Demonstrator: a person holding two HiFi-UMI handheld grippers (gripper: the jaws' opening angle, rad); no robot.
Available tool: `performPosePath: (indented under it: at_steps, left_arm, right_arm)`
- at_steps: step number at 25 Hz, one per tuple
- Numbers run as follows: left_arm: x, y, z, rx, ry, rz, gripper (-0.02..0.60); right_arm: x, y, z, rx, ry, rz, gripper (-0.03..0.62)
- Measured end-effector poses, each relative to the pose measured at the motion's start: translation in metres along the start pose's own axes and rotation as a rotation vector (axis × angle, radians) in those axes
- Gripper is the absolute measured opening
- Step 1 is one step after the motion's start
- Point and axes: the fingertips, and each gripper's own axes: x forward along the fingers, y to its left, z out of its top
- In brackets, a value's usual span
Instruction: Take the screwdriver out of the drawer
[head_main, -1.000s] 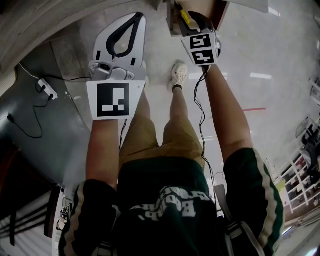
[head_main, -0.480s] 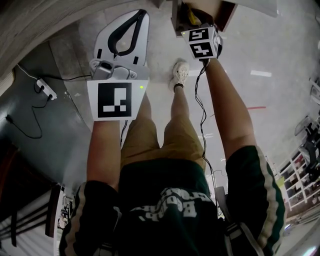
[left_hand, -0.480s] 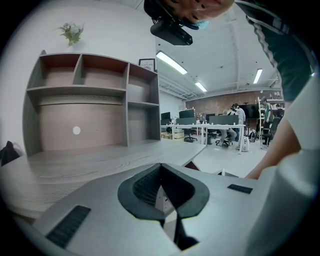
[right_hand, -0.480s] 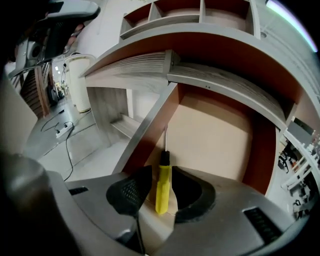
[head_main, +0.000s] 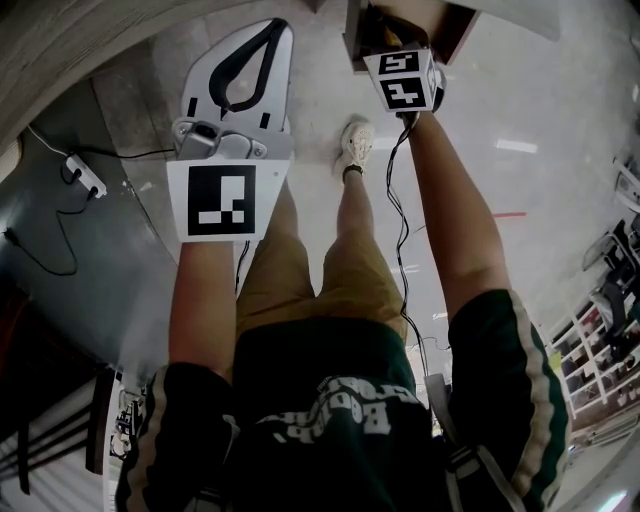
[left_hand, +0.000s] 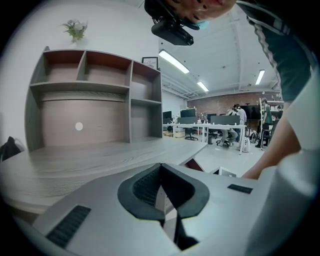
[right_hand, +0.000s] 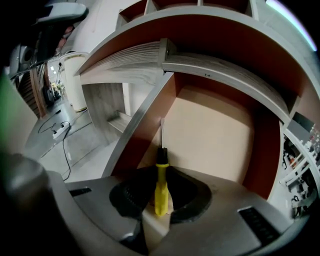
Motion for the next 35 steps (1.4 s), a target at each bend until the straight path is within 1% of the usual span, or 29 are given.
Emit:
performPosePath:
  at_steps: [5,10,13,18,21,24,28,31,35]
  left_arm:
    - [0.0,-0.012,0.003,0.006,-0.016,0.002,0.018]
    - [-0.014,-0.004,0.019,-0.011,-0.016,-0.01,0.018]
    - [-0.026,-0.006,0.036,-0.01,-0.017,-0.015,0.018]
    - [-0.044,-0.022,0.087,-0.042,-0.023,-0.017,0.018]
    - [-0.054,-0.034,0.115,-0.04,0.005,-0.026,0.018]
    - [-0.064,-0.047,0.152,-0.017,-0.002,-0.023,0.018]
    - [-0.084,-0.067,0.201,-0.007,-0.014,-0.003,0.018]
    - [-0.1,-0.08,0.234,0.014,-0.016,0.023,0.018]
    - [-0.117,-0.09,0.27,0.053,-0.023,0.067,0.018]
  right_arm:
    - [-0.013,-0.008,-0.003,0.01,-0.014,-0.011,0.083]
    - [-0.038,-0.001,0.023,0.013,-0.021,-0.001,0.083]
    - [-0.063,0.005,0.032,0.026,-0.02,0.01,0.083]
    - [-0.126,0.008,0.048,0.041,-0.031,0.035,0.083]
    - [-0.169,0.006,0.063,0.062,-0.057,0.048,0.083]
    - [-0.218,0.0,0.088,0.088,-0.106,0.055,0.083]
    - [-0.289,-0.01,0.122,0.099,-0.179,0.083,0.083]
    - [-0.344,-0.02,0.15,0.114,-0.233,0.097,0.083]
    - [-0.406,-0.029,0.188,0.092,-0.319,0.117,0.083]
